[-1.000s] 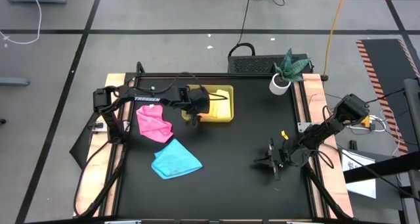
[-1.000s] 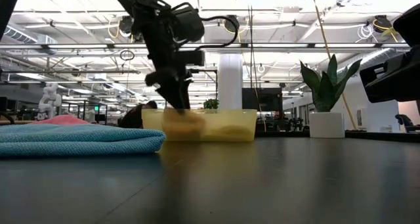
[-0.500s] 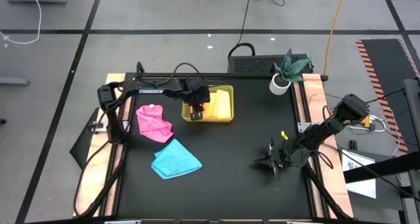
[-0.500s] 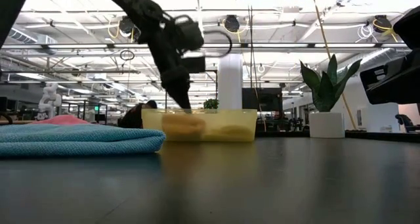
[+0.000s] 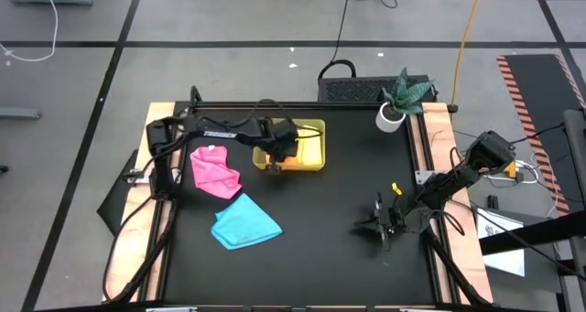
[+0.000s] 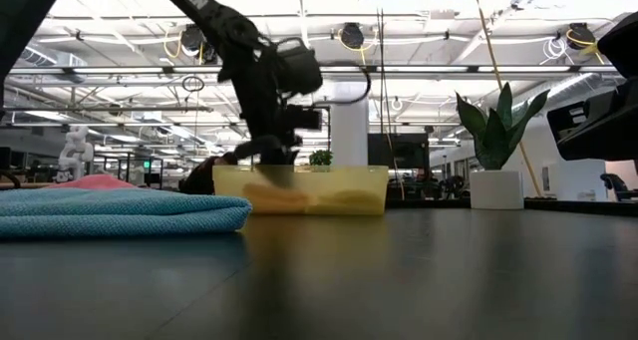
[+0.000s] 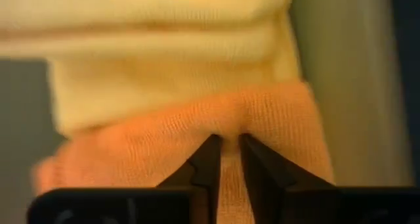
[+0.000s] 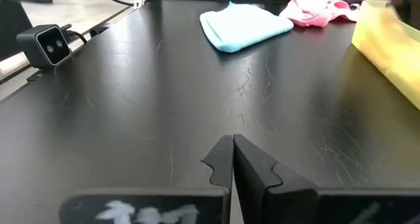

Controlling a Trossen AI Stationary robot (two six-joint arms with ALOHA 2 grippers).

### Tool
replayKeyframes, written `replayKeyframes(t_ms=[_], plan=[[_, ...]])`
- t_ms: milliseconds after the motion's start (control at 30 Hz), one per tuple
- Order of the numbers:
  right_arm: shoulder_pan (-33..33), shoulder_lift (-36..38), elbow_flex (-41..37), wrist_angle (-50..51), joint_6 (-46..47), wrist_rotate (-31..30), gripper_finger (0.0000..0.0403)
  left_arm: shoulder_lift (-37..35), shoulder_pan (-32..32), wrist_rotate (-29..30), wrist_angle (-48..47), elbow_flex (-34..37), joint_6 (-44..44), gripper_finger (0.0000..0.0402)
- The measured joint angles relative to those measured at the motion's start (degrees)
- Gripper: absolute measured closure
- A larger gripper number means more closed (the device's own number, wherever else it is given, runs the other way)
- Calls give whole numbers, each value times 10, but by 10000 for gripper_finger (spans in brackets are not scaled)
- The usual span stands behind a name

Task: Fold microfiber towels
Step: Put the orange folded microfiber cloth in the yellow bin

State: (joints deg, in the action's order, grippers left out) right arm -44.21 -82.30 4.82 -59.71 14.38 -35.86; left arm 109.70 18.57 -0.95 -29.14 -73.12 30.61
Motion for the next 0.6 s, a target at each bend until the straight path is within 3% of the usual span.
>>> replayKeyframes(t_ms=[233, 333, 467, 600], plan=[[0, 0, 0, 0, -1, 0, 399, -35, 4, -5, 0, -16, -45, 258], [0, 0, 0, 0, -1, 0, 399, -32, 24, 19, 4, -16, -79, 232], [0, 0, 0, 0, 3, 1, 399, -6, 52, 45, 21, -15, -116, 233], [0, 0, 0, 1, 5, 1, 399, 19, 67, 45, 60, -15, -135, 271]])
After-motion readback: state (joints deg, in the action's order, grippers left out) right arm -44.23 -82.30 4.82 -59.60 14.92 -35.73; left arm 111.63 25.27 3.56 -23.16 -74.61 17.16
